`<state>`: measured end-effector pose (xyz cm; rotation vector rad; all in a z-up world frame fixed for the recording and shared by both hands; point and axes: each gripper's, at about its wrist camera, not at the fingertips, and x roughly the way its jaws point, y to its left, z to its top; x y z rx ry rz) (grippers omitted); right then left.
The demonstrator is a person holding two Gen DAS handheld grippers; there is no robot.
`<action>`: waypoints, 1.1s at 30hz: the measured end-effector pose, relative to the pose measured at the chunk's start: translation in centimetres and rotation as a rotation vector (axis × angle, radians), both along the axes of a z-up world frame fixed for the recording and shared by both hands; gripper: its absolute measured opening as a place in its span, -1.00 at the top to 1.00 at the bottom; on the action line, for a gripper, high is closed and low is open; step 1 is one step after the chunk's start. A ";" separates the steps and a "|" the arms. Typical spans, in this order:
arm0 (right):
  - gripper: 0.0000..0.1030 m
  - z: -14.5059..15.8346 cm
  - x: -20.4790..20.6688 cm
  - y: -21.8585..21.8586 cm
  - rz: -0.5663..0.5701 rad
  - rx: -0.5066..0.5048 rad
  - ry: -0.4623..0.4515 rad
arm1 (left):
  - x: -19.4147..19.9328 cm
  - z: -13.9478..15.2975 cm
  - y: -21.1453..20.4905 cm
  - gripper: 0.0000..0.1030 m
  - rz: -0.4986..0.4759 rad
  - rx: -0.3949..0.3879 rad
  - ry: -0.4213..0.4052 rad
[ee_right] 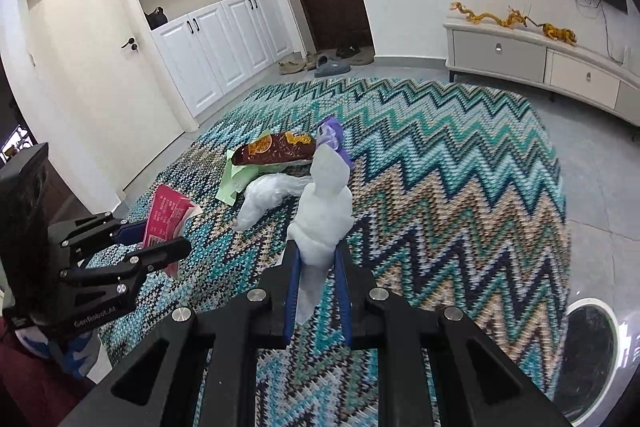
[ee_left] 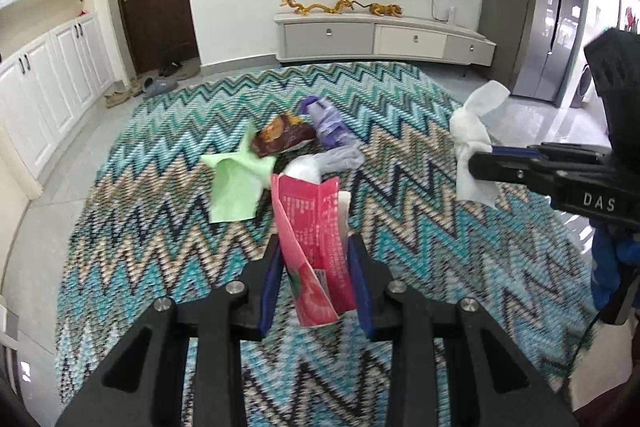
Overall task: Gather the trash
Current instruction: 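Grasp the pink packet with the left tool while the right grasps a white plastic bag, then carry both held items over the white bin and open both tools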
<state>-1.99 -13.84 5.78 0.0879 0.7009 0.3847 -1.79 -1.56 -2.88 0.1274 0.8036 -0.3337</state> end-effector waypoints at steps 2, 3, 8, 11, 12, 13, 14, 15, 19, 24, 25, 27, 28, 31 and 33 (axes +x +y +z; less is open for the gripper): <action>0.68 0.5 -0.5 -0.5 -0.007 -0.002 -0.015 | 0.4 0.2 -0.5 0.41 -0.017 -0.016 0.009; 0.68 0.6 -0.6 -0.7 -0.011 -0.002 -0.021 | 0.6 0.5 -1.1 0.41 -0.033 -0.025 0.013; 0.68 1.6 -2.1 -3.0 -0.056 0.003 -0.056 | 1.3 1.5 -3.7 0.42 -0.113 -0.052 0.024; 0.68 1.9 -3.0 -5.5 -0.106 0.002 -0.069 | 1.8 2.5 -5.9 0.42 -0.174 -0.056 0.017; 0.68 1.9 -3.3 -6.4 -0.126 0.003 -0.072 | 2.1 3.0 -6.9 0.42 -0.200 -0.060 0.017; 0.68 1.9 -3.7 -7.5 -0.151 0.006 -0.075 | 2.3 3.3 -7.7 0.42 -0.218 -0.065 0.018; 0.68 1.8 -4.2 -8.5 -0.174 0.009 -0.077 | 2.5 3.6 -8.6 0.42 -0.238 -0.070 0.019; 0.68 1.7 -4.7 -9.8 -0.207 0.013 -0.081 | 2.8 3.8 -9.9 0.42 -0.265 -0.069 0.018; 0.68 1.1 -6.5 -13.9 -0.318 0.029 -0.082 | 3.5 4.1 -14.6 0.42 -0.345 -0.048 0.018; 0.68 -0.8 -8.1 -19.7 -0.472 0.050 -0.049 | 4.3 3.6 -22.5 0.42 -0.465 -0.019 0.034; 0.68 -1.5 -8.2 -21.1 -0.510 0.056 -0.030 | 4.4 3.5 -23.9 0.42 -0.485 -0.018 0.041; 0.68 -2.8 -8.3 -23.3 -0.564 0.069 0.002 | 4.7 2.9 -27.4 0.42 -0.523 -0.013 0.062; 0.68 -3.7 -8.1 -24.7 -0.598 0.084 0.026 | 5.0 2.5 -29.0 0.42 -0.537 -0.010 0.076; 0.68 -6.0 -7.5 -27.8 -0.672 0.092 0.088 | 5.7 0.9 -33.6 0.41 -0.561 -0.009 0.128; 0.68 -7.4 -7.3 -29.5 -0.703 0.098 0.119 | 6.3 -0.4 -36.5 0.41 -0.564 -0.014 0.171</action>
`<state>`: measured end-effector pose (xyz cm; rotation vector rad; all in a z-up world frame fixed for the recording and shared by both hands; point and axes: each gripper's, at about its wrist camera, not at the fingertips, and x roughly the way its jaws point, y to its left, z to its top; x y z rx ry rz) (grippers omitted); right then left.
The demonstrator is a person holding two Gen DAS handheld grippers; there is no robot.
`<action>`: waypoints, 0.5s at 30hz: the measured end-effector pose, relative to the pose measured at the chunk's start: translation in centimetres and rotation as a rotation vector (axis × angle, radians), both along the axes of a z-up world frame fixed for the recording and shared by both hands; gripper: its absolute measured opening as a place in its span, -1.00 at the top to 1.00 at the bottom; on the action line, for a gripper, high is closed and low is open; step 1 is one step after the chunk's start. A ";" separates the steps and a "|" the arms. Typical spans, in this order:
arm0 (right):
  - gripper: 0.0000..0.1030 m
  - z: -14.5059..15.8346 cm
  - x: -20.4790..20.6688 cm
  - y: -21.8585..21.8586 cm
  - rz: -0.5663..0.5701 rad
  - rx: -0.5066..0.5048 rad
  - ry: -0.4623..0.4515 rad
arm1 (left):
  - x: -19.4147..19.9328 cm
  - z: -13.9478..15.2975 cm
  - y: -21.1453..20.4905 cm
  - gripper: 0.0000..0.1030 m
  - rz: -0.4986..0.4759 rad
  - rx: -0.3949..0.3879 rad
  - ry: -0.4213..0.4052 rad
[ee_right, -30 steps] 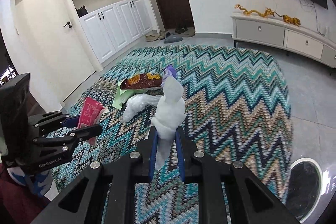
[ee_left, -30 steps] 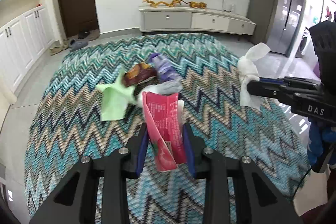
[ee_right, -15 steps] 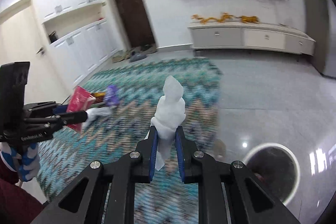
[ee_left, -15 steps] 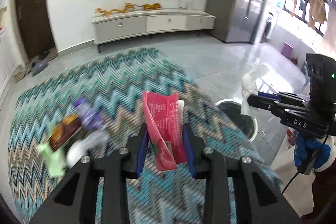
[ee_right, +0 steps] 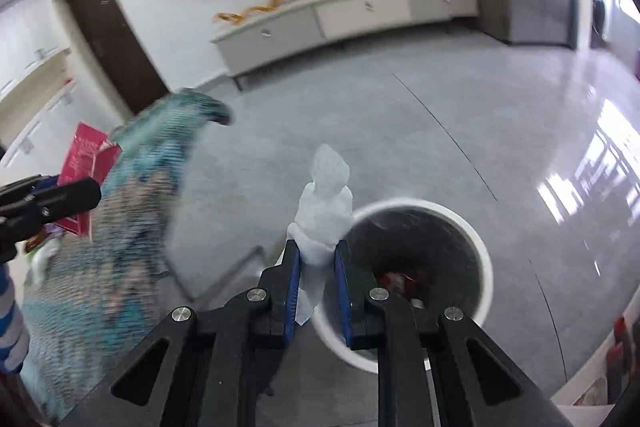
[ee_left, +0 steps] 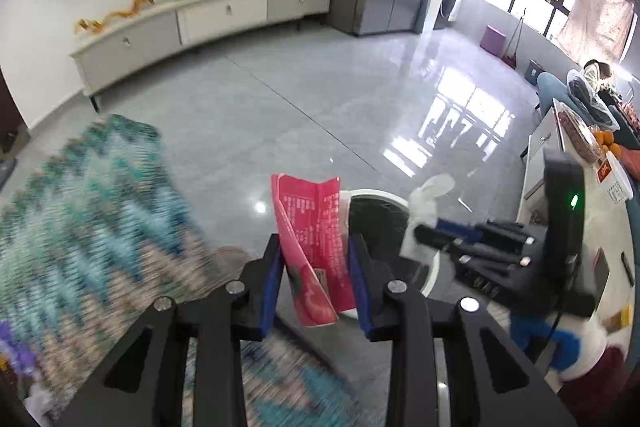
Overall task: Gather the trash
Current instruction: 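Carry both held items over the white bin and open both tools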
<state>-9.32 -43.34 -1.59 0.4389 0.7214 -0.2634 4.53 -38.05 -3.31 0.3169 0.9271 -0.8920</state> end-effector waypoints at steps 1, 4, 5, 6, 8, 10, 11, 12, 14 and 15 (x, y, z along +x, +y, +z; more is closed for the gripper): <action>0.68 -0.9 0.2 -1.0 -0.020 0.007 0.021 | 0.2 -0.5 -1.0 0.41 -0.003 0.001 0.018; 0.64 -3.0 0.6 -3.1 -0.068 0.018 0.071 | 0.8 -2.1 -3.5 0.38 -0.004 -0.002 0.075; 0.63 -3.5 0.7 -3.8 -0.081 0.022 0.083 | 0.9 -2.7 -4.4 0.35 -0.009 -0.007 0.101; 0.58 -4.1 0.8 -4.4 -0.094 0.025 0.097 | 0.9 -3.0 -4.9 0.31 -0.016 -0.015 0.119; 0.33 -5.2 0.7 -5.4 -0.128 0.023 0.125 | 1.0 -3.4 -6.0 0.09 -0.033 -0.027 0.147; 0.23 -5.9 0.5 -6.2 -0.159 0.018 0.143 | 1.2 -3.6 -6.7 -0.18 -0.032 -0.044 0.167; 0.23 -5.9 0.5 -6.3 -0.168 0.022 0.144 | 1.2 -3.6 -6.9 -0.18 -0.031 -0.047 0.173; 0.23 -6.1 0.2 -6.5 -0.182 0.029 0.145 | 1.3 -3.6 -7.2 -0.18 -0.033 -0.045 0.180; 0.23 -6.3 -0.4 -7.0 -0.201 0.037 0.145 | 1.2 -3.3 -7.0 -0.18 -0.039 -0.047 0.177; 0.23 -6.2 -0.7 -7.1 -0.206 0.040 0.141 | 1.2 -3.1 -6.7 -0.18 -0.038 -0.047 0.162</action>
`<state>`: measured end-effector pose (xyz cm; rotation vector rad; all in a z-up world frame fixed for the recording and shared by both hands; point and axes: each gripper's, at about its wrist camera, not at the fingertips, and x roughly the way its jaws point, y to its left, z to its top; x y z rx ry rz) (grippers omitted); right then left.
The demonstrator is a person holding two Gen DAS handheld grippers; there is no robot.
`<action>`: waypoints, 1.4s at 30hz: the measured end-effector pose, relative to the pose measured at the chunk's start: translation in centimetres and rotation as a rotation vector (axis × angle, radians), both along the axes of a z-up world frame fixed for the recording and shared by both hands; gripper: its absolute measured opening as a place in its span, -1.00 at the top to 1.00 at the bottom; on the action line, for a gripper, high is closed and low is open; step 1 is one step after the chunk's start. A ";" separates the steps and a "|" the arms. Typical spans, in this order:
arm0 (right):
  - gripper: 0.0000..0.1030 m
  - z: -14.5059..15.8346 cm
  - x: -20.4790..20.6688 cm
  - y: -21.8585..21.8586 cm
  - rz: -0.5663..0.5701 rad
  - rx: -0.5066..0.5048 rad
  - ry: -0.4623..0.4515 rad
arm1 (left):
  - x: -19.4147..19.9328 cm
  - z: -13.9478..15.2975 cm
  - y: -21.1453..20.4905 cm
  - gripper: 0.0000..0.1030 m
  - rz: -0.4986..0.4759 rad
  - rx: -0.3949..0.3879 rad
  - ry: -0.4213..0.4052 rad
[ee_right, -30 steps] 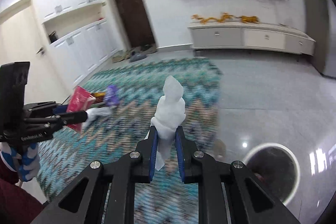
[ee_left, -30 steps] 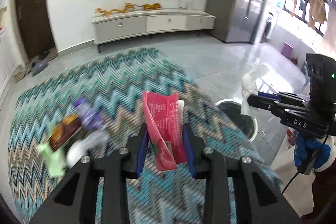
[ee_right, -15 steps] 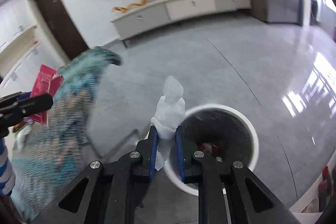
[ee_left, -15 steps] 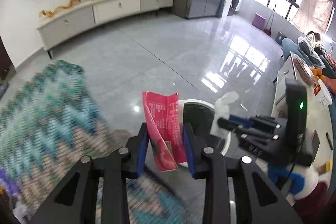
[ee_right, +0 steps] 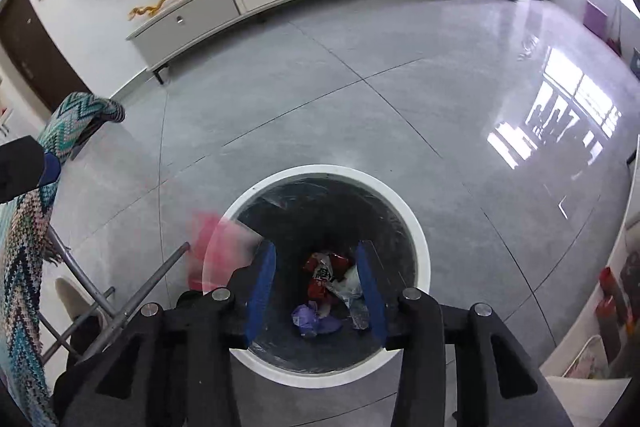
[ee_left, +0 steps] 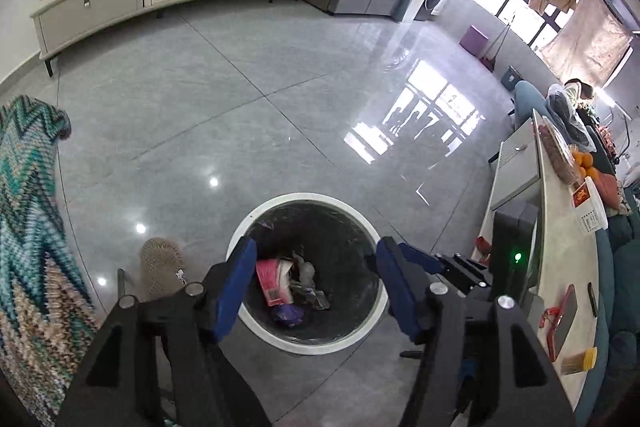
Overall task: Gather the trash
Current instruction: 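Carry both held items over the white bin and open both tools, then move both open tools back over the trash pile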
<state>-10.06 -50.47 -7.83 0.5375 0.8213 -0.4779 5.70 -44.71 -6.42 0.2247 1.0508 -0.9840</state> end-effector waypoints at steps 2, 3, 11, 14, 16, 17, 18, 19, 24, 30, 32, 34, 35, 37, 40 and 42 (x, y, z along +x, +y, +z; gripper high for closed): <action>0.23 0.4 -0.6 0.2 -0.008 0.000 -0.007 | 0.1 0.6 0.9 -0.18 0.011 0.001 -0.033; 0.23 0.7 -0.8 0.2 -0.010 -0.001 -0.012 | 0.0 1.0 1.4 -0.18 0.019 -0.005 -0.055; 0.21 6.8 -1.1 2.3 0.009 -0.031 -0.148 | 0.1 5.2 7.8 -0.18 0.192 -0.077 -0.229; 0.14 9.7 -0.9 4.4 0.047 -0.060 -0.202 | 0.4 6.9 11.3 -0.18 0.263 -0.098 -0.272; 0.13 11.1 -0.5 5.8 0.075 -0.075 -0.231 | 0.3 7.7 13.0 -0.18 0.303 -0.090 -0.318; 0.12 12.0 -0.2 6.8 0.095 -0.084 -0.249 | 0.3 8.3 14.4 -0.18 0.331 -0.083 -0.354; 0.11 12.7 0.2 7.5 0.111 -0.090 -0.263 | 0.2 8.6 14.9 -0.18 0.348 -0.076 -0.372; 0.09 13.6 0.7 8.7 0.134 -0.097 -0.282 | 0.6 9.1 16.3 -0.18 0.376 -0.065 -0.386; 0.00 15.8 2.6 13.3 0.224 -0.130 -0.326 | 1.7 10.3 22.4 -0.18 0.513 -0.052 -0.440; -0.04 16.8 5.1 18.1 0.331 -0.140 -0.348 | 1.8 10.9 27.8 -0.19 0.622 -0.051 -0.478; -0.05 17.0 5.9 19.5 0.362 -0.137 -0.351 | 1.8 10.9 29.2 -0.19 0.641 -0.054 -0.476; -0.05 17.0 6.2 20.5 0.380 -0.136 -0.353 | 1.6 11.0 30.1 -0.19 0.656 -0.057 -0.471; -0.05 17.1 6.5 21.2 0.393 -0.135 -0.354 | 1.5 11.0 30.6 -0.19 0.668 -0.055 -0.472; -0.07 17.3 7.0 22.2 0.409 -0.135 -0.355 | 1.2 11.1 31.6 -0.19 0.690 -0.056 -0.477; -0.08 17.5 7.5 23.5 0.431 -0.141 -0.354 | 0.7 11.4 33.0 -0.19 0.719 -0.053 -0.488; -0.09 17.7 7.8 24.6 0.446 -0.148 -0.352 | 0.5 11.5 34.1 -0.19 0.739 -0.055 -0.485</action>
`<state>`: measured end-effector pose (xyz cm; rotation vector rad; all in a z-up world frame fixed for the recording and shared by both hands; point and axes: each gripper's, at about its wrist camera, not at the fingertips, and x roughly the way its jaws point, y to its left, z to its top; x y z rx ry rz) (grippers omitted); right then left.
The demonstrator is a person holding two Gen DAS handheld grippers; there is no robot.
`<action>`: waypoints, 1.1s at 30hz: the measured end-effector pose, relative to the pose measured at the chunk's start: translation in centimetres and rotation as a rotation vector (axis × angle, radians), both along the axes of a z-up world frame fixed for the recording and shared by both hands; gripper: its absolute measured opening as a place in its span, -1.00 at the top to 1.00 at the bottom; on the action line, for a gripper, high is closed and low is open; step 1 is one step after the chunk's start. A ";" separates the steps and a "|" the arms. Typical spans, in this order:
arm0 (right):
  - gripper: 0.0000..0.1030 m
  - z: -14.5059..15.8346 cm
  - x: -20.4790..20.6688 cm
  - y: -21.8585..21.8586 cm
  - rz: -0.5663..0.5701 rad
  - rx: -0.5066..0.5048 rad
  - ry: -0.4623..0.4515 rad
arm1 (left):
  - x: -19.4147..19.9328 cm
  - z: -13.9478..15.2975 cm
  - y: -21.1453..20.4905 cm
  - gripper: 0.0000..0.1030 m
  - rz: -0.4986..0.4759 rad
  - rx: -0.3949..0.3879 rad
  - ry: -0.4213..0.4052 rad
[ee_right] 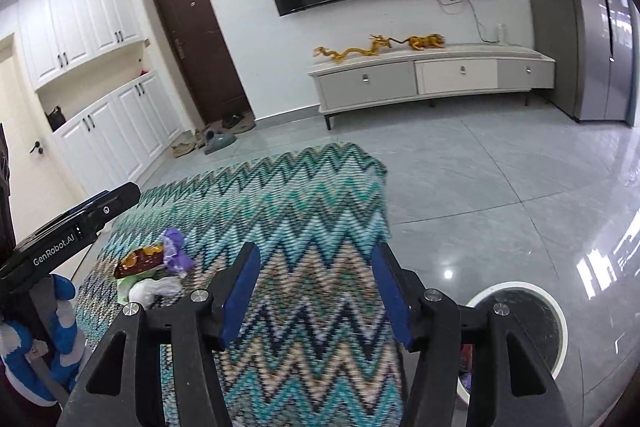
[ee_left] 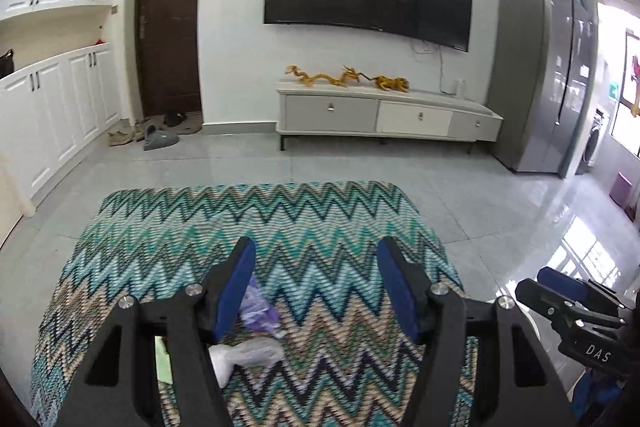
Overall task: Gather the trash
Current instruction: 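Move both open tools back over the trash pile, then grasp the green cloth with the left tool while the right grasps the purple bag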
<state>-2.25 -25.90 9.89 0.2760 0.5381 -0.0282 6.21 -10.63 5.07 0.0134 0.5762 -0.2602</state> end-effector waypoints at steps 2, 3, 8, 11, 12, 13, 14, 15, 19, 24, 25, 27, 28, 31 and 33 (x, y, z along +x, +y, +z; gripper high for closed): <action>-0.09 0.2 0.3 1.0 0.014 -0.007 0.002 | -0.2 0.1 1.0 -0.19 0.012 -0.012 0.001; -0.09 0.3 0.4 1.4 0.018 -0.011 0.003 | -0.4 0.2 1.7 -0.19 0.021 -0.019 0.001; -0.10 0.8 1.0 3.8 0.050 -0.041 0.011 | -0.9 0.1 4.0 -0.19 0.046 -0.047 0.002; -0.10 1.2 1.1 5.2 0.068 -0.059 0.012 | -1.3 0.0 5.5 -0.19 0.063 -0.060 -0.001; -0.11 1.4 1.1 5.6 0.073 -0.065 0.011 | -1.4 0.1 6.0 -0.19 0.069 -0.065 -0.004; -0.12 1.4 1.3 5.9 0.079 -0.072 0.011 | -1.6 0.1 6.5 -0.19 0.076 -0.071 -0.008; -0.13 1.5 1.4 6.4 0.086 -0.078 0.009 | -1.8 0.1 7.1 -0.19 0.087 -0.076 -0.015; -0.15 1.6 1.4 6.8 0.093 -0.084 0.006 | -2.1 0.2 7.7 -0.19 0.096 -0.081 -0.021; -0.20 2.1 1.5 8.6 0.118 -0.107 0.000 | -3.0 0.5 9.6 -0.19 0.133 -0.090 -0.052; -0.23 2.6 1.4 10.9 0.154 -0.132 -0.011 | -4.4 0.6 11.8 -0.19 0.172 -0.097 -0.078; -0.24 2.7 1.3 11.3 0.161 -0.137 -0.014 | -4.6 0.6 12.3 -0.19 0.176 -0.099 -0.075; -0.25 2.8 1.2 12.0 0.172 -0.143 -0.017 | -4.9 0.6 13.1 -0.19 0.184 -0.097 -0.067; -0.25 2.9 1.1 12.4 0.182 -0.148 -0.020 | -5.1 0.5 13.5 -0.19 0.187 -0.096 -0.058; -0.25 2.9 1.0 13.5 0.205 -0.157 -0.023 | -5.4 0.3 14.8 -0.19 0.205 -0.099 -0.044; -0.25 2.9 1.0 14.2 0.219 -0.161 -0.024 | -5.6 0.0 15.6 -0.19 0.221 -0.094 -0.038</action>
